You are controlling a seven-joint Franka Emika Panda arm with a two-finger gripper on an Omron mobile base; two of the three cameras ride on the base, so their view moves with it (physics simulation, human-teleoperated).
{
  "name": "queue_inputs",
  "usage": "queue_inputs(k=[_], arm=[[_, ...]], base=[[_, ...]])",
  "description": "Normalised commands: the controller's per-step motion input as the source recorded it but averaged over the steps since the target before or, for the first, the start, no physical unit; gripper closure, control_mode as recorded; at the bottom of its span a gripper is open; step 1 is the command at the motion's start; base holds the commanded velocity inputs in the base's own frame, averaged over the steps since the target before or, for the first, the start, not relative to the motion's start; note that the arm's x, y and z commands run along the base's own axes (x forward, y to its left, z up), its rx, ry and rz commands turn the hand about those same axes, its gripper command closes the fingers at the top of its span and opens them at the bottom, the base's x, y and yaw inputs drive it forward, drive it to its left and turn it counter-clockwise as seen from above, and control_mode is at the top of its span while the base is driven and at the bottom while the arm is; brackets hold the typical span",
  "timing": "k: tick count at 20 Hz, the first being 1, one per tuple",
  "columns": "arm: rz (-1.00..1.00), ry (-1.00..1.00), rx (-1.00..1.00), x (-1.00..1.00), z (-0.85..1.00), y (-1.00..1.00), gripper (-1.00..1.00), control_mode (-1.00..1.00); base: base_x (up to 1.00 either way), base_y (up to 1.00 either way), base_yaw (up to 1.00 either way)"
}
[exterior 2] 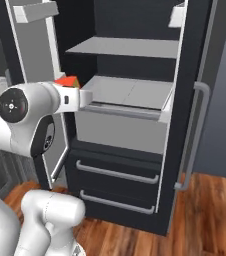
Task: Take the cheese, fish, and eggplant from the fridge and place them on the plate on the dining counter to create an appetizer plate.
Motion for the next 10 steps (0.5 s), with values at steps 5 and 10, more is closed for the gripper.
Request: queue_inputs(k=[5, 10], arm=[[0.00, 0.00, 0.00, 0.00, 0.00, 0.00, 1.00, 1.00], [0.00, 0.00, 0.00, 0.00, 0.00, 0.00, 1.00, 1.00]], base=[[-0.82, -0.12, -0.01], [-0.48, -0.05, -0.11]])
